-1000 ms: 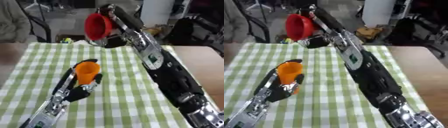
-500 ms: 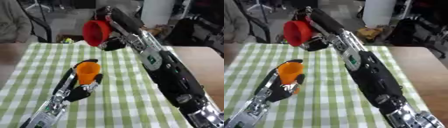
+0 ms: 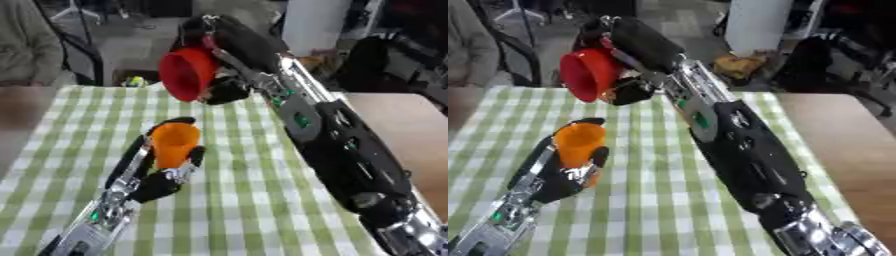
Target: Pour the contents of one cup into another cup.
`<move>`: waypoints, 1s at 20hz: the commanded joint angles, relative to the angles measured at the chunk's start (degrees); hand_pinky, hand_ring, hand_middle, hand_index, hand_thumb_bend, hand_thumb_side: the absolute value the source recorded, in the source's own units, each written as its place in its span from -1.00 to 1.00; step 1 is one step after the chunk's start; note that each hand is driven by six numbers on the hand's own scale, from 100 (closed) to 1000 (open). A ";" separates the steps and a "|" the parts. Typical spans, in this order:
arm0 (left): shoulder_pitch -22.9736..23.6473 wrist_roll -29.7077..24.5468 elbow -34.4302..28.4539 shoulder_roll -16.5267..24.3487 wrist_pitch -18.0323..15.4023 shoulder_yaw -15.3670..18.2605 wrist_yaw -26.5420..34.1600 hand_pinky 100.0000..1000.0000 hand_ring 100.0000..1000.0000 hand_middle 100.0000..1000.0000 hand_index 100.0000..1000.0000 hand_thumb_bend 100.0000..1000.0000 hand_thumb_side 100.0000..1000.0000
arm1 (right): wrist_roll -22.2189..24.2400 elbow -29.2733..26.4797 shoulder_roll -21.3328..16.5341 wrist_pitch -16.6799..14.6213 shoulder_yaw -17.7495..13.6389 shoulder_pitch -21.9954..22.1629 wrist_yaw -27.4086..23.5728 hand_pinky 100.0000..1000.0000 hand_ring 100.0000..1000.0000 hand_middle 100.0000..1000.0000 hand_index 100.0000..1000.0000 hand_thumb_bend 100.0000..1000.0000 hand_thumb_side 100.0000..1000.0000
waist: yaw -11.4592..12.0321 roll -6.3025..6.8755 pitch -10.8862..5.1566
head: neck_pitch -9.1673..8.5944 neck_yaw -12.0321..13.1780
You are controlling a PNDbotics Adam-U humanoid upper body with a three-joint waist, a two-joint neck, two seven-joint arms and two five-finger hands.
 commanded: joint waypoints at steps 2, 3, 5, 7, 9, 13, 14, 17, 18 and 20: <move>-0.72 0.22 -0.97 0.95 -0.02 0.77 0.32 0.10 -0.33 -0.54 0.66 -1.00 -0.10 | -0.93 -2.30 -1.07 -1.52 0.21 -1.78 4.43 -0.41 -0.58 -0.42 0.04 -1.00 -1.00 | -0.12 0.04 -1.13 | -0.53 0.19; -0.72 0.22 -0.99 0.96 -0.01 0.77 0.35 0.10 -0.33 -0.54 0.66 -1.00 -0.10 | -1.23 -2.40 -1.03 -1.76 0.28 -1.78 5.26 -0.41 -0.57 -0.41 0.04 -1.00 -1.00 | -0.14 0.02 -1.15 | -0.54 0.21; -0.70 0.20 -1.03 0.97 -0.01 0.77 0.38 0.10 -0.33 -0.54 0.66 -1.00 -0.10 | -1.84 -2.54 -0.97 -2.23 0.42 -1.81 6.78 -0.40 -0.56 -0.40 0.05 -1.00 -1.00 | -0.17 -0.01 -1.16 | -0.56 0.25; -0.70 0.17 -1.06 1.00 -0.01 0.78 0.38 0.10 -0.33 -0.54 0.67 -1.00 -0.10 | -2.41 -2.67 -0.94 -2.65 0.56 -1.83 8.03 -0.40 -0.55 -0.39 0.05 -1.00 -1.00 | -0.19 -0.04 -1.17 | -0.59 0.27; -0.71 0.15 -1.11 0.99 -0.02 0.80 0.40 0.10 -0.33 -0.54 0.67 -1.00 -0.10 | -2.92 -2.74 -0.90 -2.96 0.65 -1.87 9.05 -0.40 -0.54 -0.38 0.05 -1.00 -1.00 | -0.21 -0.05 -1.18 | -0.61 0.32; -0.70 0.14 -1.23 1.03 0.00 0.83 0.50 0.10 -0.32 -0.54 0.67 -1.00 -0.10 | -3.71 -2.74 -0.80 -3.31 0.76 -1.88 10.25 -0.40 -0.54 -0.38 0.05 -1.00 -1.00 | -0.26 -0.03 -1.24 | -0.62 0.38; -0.70 0.14 -1.25 1.03 0.01 0.84 0.51 0.10 -0.32 -0.54 0.67 -1.00 -0.10 | -3.85 -2.70 -0.77 -3.34 0.76 -1.86 10.41 -0.40 -0.54 -0.38 0.05 -1.00 -1.00 | -0.27 -0.01 -1.24 | -0.64 0.38; -0.67 0.10 -1.30 1.05 0.03 0.84 0.53 0.10 -0.32 -0.54 0.67 -1.00 -0.10 | -4.12 -2.60 -0.70 -3.42 0.78 -1.82 10.74 -0.40 -0.54 -0.38 0.05 -1.00 -1.00 | -0.29 0.05 -1.26 | -0.63 0.43; -0.67 0.10 -1.32 1.05 0.03 0.85 0.53 0.10 -0.32 -0.54 0.67 -1.00 -0.10 | -4.18 -2.59 -0.68 -3.44 0.78 -1.82 10.83 -0.40 -0.54 -0.38 0.05 -1.00 -1.00 | -0.29 0.06 -1.27 | -0.61 0.45; -0.67 0.09 -1.36 1.06 0.02 0.86 0.55 0.11 -0.32 -0.54 0.67 -1.00 -0.10 | -4.26 -2.60 -0.64 -3.49 0.80 -1.84 11.05 -0.40 -0.54 -0.38 0.05 -1.00 -1.00 | -0.30 0.09 -1.28 | -0.60 0.48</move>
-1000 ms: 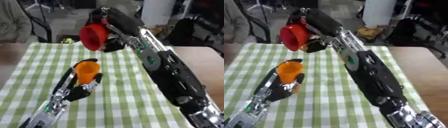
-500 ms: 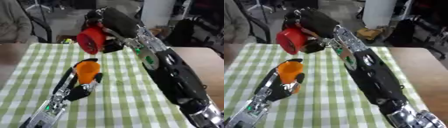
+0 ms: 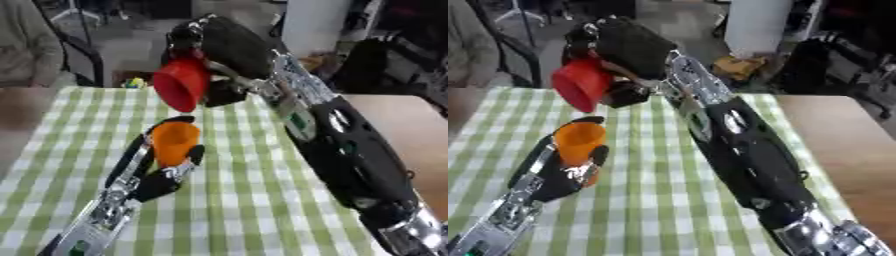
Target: Pour the contents of one cup into another cup.
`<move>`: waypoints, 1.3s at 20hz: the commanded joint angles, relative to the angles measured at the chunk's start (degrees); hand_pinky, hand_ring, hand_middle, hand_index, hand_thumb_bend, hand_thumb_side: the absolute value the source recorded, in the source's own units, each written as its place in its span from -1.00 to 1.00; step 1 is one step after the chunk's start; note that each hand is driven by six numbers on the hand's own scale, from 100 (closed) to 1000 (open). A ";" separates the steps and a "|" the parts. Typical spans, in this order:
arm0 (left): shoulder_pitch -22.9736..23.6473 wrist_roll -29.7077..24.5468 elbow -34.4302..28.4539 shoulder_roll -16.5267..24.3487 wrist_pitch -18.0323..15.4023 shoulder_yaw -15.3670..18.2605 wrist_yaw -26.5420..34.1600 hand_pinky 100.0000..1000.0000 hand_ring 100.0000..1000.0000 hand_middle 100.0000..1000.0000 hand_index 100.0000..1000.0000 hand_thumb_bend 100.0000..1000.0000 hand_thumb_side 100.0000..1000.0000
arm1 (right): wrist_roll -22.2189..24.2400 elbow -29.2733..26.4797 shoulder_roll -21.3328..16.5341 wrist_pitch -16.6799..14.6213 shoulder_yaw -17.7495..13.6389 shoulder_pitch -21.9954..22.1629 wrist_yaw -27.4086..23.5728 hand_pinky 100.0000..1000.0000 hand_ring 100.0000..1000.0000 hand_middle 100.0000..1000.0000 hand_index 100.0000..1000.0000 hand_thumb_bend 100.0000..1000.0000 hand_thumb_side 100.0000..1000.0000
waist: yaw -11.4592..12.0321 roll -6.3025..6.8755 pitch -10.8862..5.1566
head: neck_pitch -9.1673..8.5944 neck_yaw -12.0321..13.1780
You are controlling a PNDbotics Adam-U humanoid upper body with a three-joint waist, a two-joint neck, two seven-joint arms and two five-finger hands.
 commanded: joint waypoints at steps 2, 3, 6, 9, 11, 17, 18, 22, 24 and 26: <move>-0.69 0.07 -1.38 1.06 0.00 0.57 0.12 0.11 -0.32 -0.54 0.67 -1.00 -0.11 | -0.43 -0.99 -0.61 -0.07 -0.25 -1.49 1.11 -0.40 -0.54 -0.37 0.05 -1.00 -1.00 | -0.10 0.26 -1.03 | -0.57 0.28; -0.69 0.06 -1.40 1.06 0.00 0.57 0.12 0.11 -0.32 -0.54 0.67 -1.00 -0.11 | -0.46 -0.99 -0.59 -0.10 -0.25 -1.50 1.19 -0.40 -0.54 -0.37 0.05 -1.00 -1.00 | -0.11 0.26 -1.04 | -0.58 0.30; -0.67 0.05 -1.44 1.10 -0.01 0.59 0.09 0.11 -0.32 -0.54 0.67 -1.00 -0.11 | -0.58 -0.98 -0.55 -0.13 -0.25 -1.48 1.34 -0.40 -0.54 -0.38 0.05 -1.00 -1.00 | -0.13 0.27 -1.06 | -0.58 0.34; -0.63 0.19 -1.37 1.14 -0.05 0.74 -0.19 0.11 -0.32 -0.54 0.67 -1.00 -0.11 | -0.97 0.13 -0.24 0.70 -0.70 -1.14 -0.77 -0.42 -0.60 -0.45 0.03 -1.00 -1.00 | -0.14 0.31 -1.05 | -0.58 0.39; -0.54 0.46 -1.15 1.20 -0.14 0.92 -0.63 0.11 -0.32 -0.53 0.67 -1.00 -0.11 | -1.09 1.70 0.05 2.04 -1.35 -0.74 -4.89 -0.43 -0.68 -0.53 0.01 -1.00 -1.00 | -0.13 0.36 -1.04 | -0.61 0.44; -0.71 4.00 2.81 1.90 -0.80 2.10 -4.99 0.12 -0.29 -0.50 0.68 -1.00 0.04 | 0.93 1.22 -0.31 5.26 -1.96 0.17 -16.51 -0.45 -0.72 -0.58 -0.01 -1.00 -1.00 | -0.25 0.39 -1.01 | -0.66 0.66; -0.81 4.97 4.05 1.91 -1.06 2.38 -6.05 0.14 -0.28 -0.49 0.68 -1.00 0.04 | 1.38 0.74 -0.38 5.66 -1.95 0.43 -17.88 -0.46 -0.72 -0.59 -0.01 -1.00 -1.00 | -0.29 0.39 -0.99 | -0.69 0.66; -1.53 10.81 10.44 1.73 -2.89 4.06 -11.40 0.16 -0.26 -0.48 0.67 -1.00 -0.01 | 3.03 -1.17 -0.67 7.27 -1.85 1.87 -23.54 -0.47 -0.74 -0.61 -0.02 -1.00 -1.00 | -0.50 0.26 -0.91 | -0.81 0.69; -2.21 14.94 14.32 1.79 -3.79 5.33 -14.92 0.16 -0.25 -0.46 0.67 -0.90 -0.04 | 3.89 -2.13 -0.75 7.83 -1.70 2.70 -25.66 -0.48 -0.75 -0.62 -0.03 -1.00 -1.00 | -0.76 0.12 -0.84 | -0.89 0.82; -2.85 19.00 18.34 1.59 -4.77 6.45 -18.53 0.15 -0.27 -0.47 0.66 -0.80 -0.06 | 4.67 -2.75 -0.79 8.27 -1.54 3.33 -27.20 -0.48 -0.76 -0.63 -0.03 -1.00 -1.00 | -1.03 0.00 -0.78 | -1.02 0.91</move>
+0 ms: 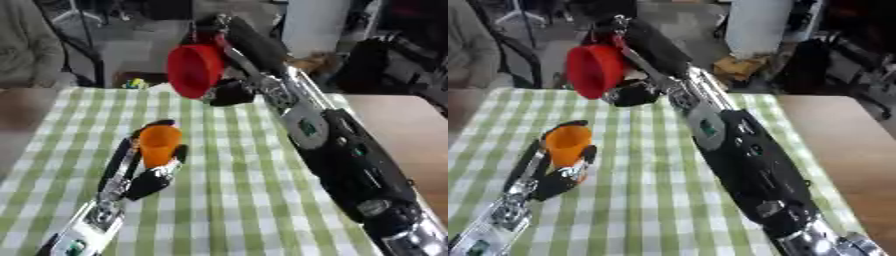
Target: Pour the contents of one cup into another cup.
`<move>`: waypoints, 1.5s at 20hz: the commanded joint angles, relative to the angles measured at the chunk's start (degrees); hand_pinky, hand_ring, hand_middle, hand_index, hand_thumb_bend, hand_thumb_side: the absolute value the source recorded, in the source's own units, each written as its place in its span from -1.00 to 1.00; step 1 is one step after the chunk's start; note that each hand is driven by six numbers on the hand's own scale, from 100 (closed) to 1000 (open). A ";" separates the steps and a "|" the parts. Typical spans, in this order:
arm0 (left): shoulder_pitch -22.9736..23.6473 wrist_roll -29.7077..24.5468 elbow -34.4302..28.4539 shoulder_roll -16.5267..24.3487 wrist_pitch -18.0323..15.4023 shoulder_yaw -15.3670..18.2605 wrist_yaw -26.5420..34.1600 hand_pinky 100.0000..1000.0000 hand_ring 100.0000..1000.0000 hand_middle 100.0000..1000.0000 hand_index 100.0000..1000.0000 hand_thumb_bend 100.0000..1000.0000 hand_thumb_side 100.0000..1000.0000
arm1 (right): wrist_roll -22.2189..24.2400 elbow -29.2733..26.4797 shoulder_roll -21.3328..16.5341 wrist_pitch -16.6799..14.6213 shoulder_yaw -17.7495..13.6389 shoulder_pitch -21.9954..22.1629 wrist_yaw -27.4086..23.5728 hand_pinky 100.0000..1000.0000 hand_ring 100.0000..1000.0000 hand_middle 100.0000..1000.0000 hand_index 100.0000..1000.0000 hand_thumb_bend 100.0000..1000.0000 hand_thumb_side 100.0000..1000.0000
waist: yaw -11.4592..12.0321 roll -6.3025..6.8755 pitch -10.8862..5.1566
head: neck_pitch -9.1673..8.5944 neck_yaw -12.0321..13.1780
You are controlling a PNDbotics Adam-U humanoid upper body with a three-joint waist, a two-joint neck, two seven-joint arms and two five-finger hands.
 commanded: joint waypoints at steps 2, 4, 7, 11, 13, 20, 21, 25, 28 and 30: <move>-2.15 8.03 7.24 0.50 -1.87 3.24 -6.92 0.14 -0.28 -0.48 0.65 -0.66 -0.06 | 1.47 -2.31 -1.14 0.88 0.05 -0.02 -3.84 -0.49 -0.76 -0.63 -0.04 -1.00 -1.00 | -0.34 -0.04 -0.66 | -0.96 0.31; -2.35 11.91 10.80 0.44 -2.57 4.76 -9.22 0.14 -0.26 -0.46 0.67 -0.10 0.02 | 2.09 -2.54 -1.14 1.12 0.24 0.65 -4.99 -0.49 -0.77 -0.64 -0.04 -1.00 -1.00 | -0.57 -0.23 -0.56 | -1.14 0.43; -2.15 16.90 14.84 0.22 -2.97 6.56 -11.22 0.18 -0.16 -0.36 0.73 0.67 0.13 | 2.82 -2.29 -1.15 1.60 0.38 1.96 -6.70 -0.50 -0.78 -0.66 -0.05 -1.00 -1.00 | -0.71 -0.48 -0.42 | -1.34 0.39; -1.42 20.01 15.97 0.18 -3.64 7.42 -10.93 0.28 0.01 -0.18 0.79 1.00 0.45 | 3.65 -0.66 -0.98 2.67 0.32 4.06 -9.56 -0.52 -0.80 -0.69 -0.07 -1.00 -1.00 | -0.66 -0.62 -0.29 | -1.40 0.44; -0.96 20.02 14.96 0.37 -4.13 7.40 -9.39 0.33 0.12 -0.07 0.80 1.00 0.55 | 4.08 0.82 -0.85 3.34 0.14 5.13 -11.12 -0.52 -0.81 -0.70 -0.08 -1.00 -1.00 | -0.61 -0.57 -0.26 | -1.35 0.50; 0.74 15.45 6.50 2.01 -3.65 6.07 -1.96 0.42 0.30 0.10 0.83 1.00 0.77 | 5.09 9.68 0.74 6.17 -1.58 8.44 -16.18 -0.52 -0.82 -0.73 -0.10 -1.00 -1.00 | -0.36 -0.13 -0.31 | -1.10 0.54; 0.92 14.16 4.60 2.30 -3.20 5.77 -0.79 0.44 0.33 0.12 0.83 1.00 0.82 | 5.04 11.27 1.12 6.56 -1.99 8.98 -17.14 -0.51 -0.81 -0.72 -0.10 -1.00 -1.00 | -0.32 -0.01 -0.32 | -1.06 0.55; 1.67 7.72 -3.84 3.35 -0.51 4.82 4.51 0.44 0.37 0.20 0.85 1.00 0.99 | 4.53 16.11 2.68 7.62 -3.51 10.75 -20.48 -0.42 -0.74 -0.70 -0.09 -1.00 -1.00 | -0.12 0.49 -0.38 | -0.76 0.49; 2.13 2.26 -9.78 3.97 2.20 4.26 9.47 0.46 0.41 0.24 0.84 1.00 1.00 | 4.20 18.55 4.00 7.97 -4.15 11.86 -21.67 -0.32 -0.64 -0.65 -0.06 -0.99 -1.00 | 0.08 0.89 -0.48 | -0.49 0.39; 2.36 -0.23 -13.38 4.31 3.96 4.23 12.66 0.46 0.42 0.25 0.85 0.96 1.00 | 4.32 19.70 4.66 7.95 -4.21 12.48 -21.83 -0.22 -0.55 -0.59 -0.02 -0.80 -0.86 | 0.23 1.14 -0.55 | -0.34 0.31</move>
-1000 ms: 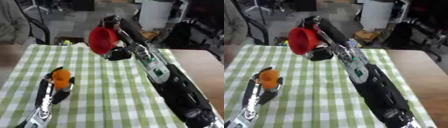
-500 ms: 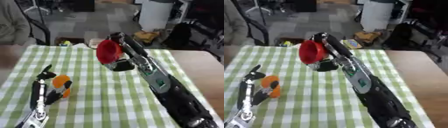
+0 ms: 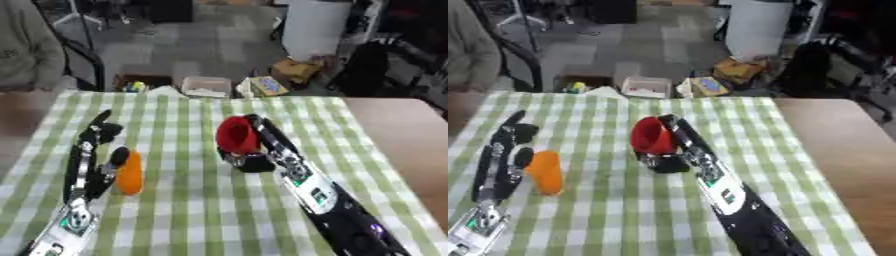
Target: Pour the contents of one cup into another cup.
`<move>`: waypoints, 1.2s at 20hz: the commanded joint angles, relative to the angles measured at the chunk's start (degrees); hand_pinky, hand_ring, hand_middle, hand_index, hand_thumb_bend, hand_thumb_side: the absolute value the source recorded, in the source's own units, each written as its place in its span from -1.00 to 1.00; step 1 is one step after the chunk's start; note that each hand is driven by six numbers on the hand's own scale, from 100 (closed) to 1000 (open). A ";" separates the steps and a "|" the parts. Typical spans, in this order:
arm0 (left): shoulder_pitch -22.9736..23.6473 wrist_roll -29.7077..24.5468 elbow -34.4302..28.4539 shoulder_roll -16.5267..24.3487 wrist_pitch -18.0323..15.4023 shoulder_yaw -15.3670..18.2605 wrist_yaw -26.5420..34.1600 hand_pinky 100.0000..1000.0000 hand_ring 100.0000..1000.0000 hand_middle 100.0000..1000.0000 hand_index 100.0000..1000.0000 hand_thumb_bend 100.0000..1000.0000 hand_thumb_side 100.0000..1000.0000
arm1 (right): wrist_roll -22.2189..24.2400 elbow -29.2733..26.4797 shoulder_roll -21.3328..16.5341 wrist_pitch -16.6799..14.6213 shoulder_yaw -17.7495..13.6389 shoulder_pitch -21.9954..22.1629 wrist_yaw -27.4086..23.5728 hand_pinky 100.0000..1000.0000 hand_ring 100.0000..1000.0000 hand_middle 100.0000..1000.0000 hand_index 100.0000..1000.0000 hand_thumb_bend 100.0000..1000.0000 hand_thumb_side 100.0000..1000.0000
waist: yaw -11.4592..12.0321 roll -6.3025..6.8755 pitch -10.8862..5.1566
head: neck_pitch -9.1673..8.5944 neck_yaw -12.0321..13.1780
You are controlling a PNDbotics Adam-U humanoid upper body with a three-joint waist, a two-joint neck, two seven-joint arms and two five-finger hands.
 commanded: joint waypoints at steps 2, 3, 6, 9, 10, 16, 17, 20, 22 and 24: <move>-0.26 -4.66 -8.42 1.99 3.54 0.07 6.49 0.46 0.42 0.25 0.85 0.86 1.00 | 0.54 1.69 0.99 -0.04 -0.39 -0.07 -0.25 -0.05 -0.34 -0.49 0.05 -0.52 -0.58 | 0.15 0.51 -1.03 | 0.49 -0.20; -0.12 -5.14 -9.75 2.16 4.35 0.21 7.58 0.46 0.42 0.25 0.85 0.86 1.00 | 0.97 2.00 1.16 -0.14 -0.34 0.09 0.14 -0.04 -0.32 -0.48 0.06 -0.50 -0.56 | 0.17 0.57 -1.06 | 0.54 -0.20; 0.46 -5.93 -12.73 2.20 6.21 0.52 10.21 0.46 0.42 0.25 0.85 0.79 1.00 | 3.21 3.06 1.41 -0.64 0.19 0.56 1.89 0.25 -0.07 -0.30 0.20 0.06 -0.14 | 0.20 0.77 -1.19 | 0.66 -0.22; 1.03 -6.36 -13.79 2.13 7.31 0.70 10.90 0.46 0.42 0.25 0.86 0.74 1.00 | 5.97 3.65 1.22 -1.77 0.57 0.79 4.72 0.43 0.09 -0.13 0.38 0.25 0.10 | 0.19 0.89 -1.29 | 0.83 -0.23; 1.21 -6.44 -13.88 2.04 7.48 0.77 10.90 0.47 0.42 0.26 0.86 0.74 1.00 | 6.88 3.74 1.10 -2.29 0.58 0.83 5.94 0.48 0.13 -0.09 0.41 0.27 0.12 | 0.15 0.90 -1.31 | 0.84 -0.25; 1.96 -6.57 -14.70 1.74 7.34 1.09 10.84 0.46 0.42 0.26 0.86 0.72 1.00 | 8.47 3.31 -0.17 -5.16 -0.41 1.02 12.28 0.71 0.40 0.23 0.67 0.37 0.17 | -0.05 0.84 -1.28 | 1.02 -0.10; 2.03 -6.59 -14.84 1.71 7.31 1.12 10.88 0.46 0.42 0.26 0.86 0.71 1.00 | 8.08 3.03 -0.46 -5.36 -0.81 1.03 12.76 0.71 0.40 0.24 0.68 0.38 0.19 | -0.08 0.82 -1.27 | 1.03 -0.07; 2.32 -6.91 -15.08 1.63 7.27 1.10 10.91 0.47 0.42 0.26 0.86 0.71 1.00 | 6.22 1.28 -1.67 -5.15 -2.37 0.81 12.56 0.72 0.41 0.28 0.70 0.39 0.21 | -0.16 0.75 -1.24 | 1.00 0.04; 2.60 -7.30 -15.26 1.65 7.17 1.13 10.88 0.47 0.42 0.26 0.86 0.71 1.00 | 5.12 -0.57 -2.76 -4.59 -3.25 0.58 11.68 0.71 0.40 0.29 0.72 0.40 0.22 | -0.20 0.69 -1.23 | 0.95 0.08; 2.89 -7.73 -15.65 1.77 6.96 1.27 10.91 0.47 0.43 0.27 0.86 0.72 1.00 | 4.14 -2.89 -3.95 -3.68 -4.21 0.62 10.26 0.70 0.39 0.29 0.72 0.40 0.22 | -0.24 0.62 -1.21 | 0.88 0.15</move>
